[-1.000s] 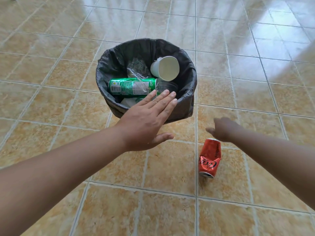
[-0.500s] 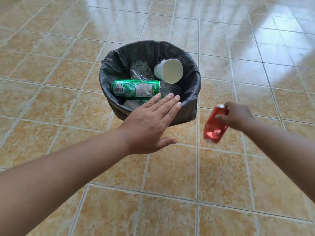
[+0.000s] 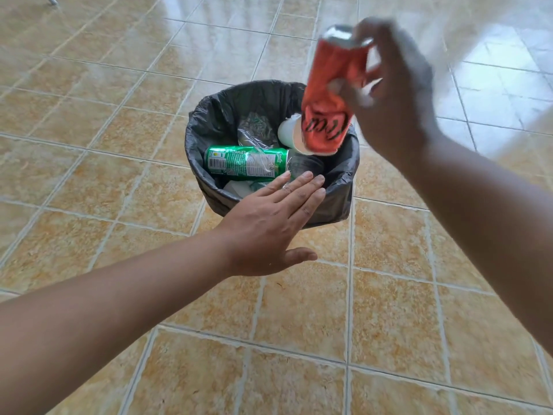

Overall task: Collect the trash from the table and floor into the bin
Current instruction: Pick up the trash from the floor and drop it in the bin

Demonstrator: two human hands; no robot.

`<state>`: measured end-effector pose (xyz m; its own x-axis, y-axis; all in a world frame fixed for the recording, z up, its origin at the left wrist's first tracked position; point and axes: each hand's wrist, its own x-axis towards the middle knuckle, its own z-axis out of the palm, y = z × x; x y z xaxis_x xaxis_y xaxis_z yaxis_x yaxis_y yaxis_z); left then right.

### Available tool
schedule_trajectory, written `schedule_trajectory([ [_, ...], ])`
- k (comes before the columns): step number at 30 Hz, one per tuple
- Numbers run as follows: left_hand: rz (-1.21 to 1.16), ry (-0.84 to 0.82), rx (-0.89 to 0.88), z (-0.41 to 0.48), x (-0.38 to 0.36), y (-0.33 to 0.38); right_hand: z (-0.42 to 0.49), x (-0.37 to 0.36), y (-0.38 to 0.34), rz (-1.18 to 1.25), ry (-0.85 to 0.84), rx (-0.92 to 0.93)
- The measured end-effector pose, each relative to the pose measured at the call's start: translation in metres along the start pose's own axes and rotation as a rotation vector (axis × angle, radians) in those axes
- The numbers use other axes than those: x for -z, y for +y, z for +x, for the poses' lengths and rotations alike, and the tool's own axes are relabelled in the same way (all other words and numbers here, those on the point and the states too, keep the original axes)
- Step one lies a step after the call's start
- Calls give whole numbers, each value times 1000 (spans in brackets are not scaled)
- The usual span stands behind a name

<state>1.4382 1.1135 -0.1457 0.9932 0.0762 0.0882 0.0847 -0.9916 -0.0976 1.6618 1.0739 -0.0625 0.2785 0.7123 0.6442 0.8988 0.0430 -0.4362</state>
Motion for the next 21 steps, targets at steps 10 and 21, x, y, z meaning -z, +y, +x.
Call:
schedule_trajectory([
  [10, -3, 11, -18, 0, -3, -1, -27, -37, 14, -207, -638, -44],
  [21, 0, 4, -14, 0, -2, 0, -43, -35, 31, -207, -524, -253],
])
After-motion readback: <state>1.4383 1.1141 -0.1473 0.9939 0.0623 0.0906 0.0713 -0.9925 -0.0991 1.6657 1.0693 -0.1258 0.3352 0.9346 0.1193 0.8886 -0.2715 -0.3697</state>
